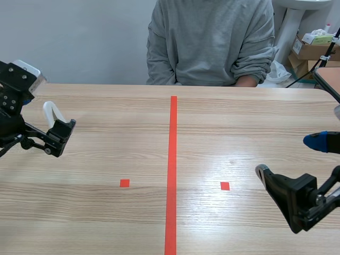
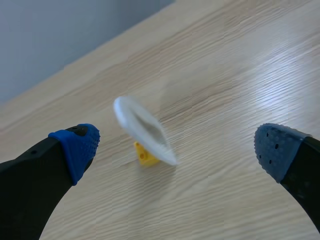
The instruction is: Do the leaf sorting experiment
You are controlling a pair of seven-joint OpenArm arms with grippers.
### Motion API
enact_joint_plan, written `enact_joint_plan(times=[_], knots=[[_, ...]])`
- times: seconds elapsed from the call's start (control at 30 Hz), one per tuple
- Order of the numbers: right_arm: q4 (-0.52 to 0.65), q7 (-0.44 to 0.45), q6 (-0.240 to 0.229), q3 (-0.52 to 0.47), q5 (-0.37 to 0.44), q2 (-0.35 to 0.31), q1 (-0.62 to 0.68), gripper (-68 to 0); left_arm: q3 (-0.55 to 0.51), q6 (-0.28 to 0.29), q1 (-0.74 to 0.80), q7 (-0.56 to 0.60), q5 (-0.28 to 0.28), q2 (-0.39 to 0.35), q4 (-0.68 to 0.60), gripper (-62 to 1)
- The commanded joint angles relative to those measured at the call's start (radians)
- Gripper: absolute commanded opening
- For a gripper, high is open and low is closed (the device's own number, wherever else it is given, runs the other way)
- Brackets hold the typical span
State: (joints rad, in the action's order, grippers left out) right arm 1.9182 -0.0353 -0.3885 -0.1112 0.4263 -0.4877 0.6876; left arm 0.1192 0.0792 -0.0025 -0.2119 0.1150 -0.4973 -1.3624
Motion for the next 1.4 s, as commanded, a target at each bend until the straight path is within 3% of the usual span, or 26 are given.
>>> enact_joint_plan(times=[0.0, 0.2, 0.47, 0.93, 1.37], knots=[[0.002, 0.011, 0.002, -0.012, 0.007, -0.002, -0.009, -5.6, -0.021, -0.005, 0.066, 0.000, 0.017, -0.003, -0.083, 1.4], [0.002, 0.012, 0.002, -0.012, 0.007, -0.002, -0.009, -5.6, -0.030, 0.021, 0.386, 0.005, 0.049, -0.002, -0.419, 1.4], [0.002, 0.016, 0.000, -0.013, 0.007, -0.002, -0.009, -5.6, -0.030, 0.021, 0.628, 0.012, 0.048, 0.001, -0.657, 1.4], [0.002, 0.019, -0.001, -0.013, 0.007, -0.002, -0.009, -5.6, -0.030, 0.021, 0.684, -0.006, 0.084, 0.001, -0.683, 1.4], [0.002, 0.019, -0.001, -0.013, 0.007, -0.002, -0.009, -5.6, -0.030, 0.028, 0.683, -0.007, 0.084, 0.001, -0.683, 1.4]])
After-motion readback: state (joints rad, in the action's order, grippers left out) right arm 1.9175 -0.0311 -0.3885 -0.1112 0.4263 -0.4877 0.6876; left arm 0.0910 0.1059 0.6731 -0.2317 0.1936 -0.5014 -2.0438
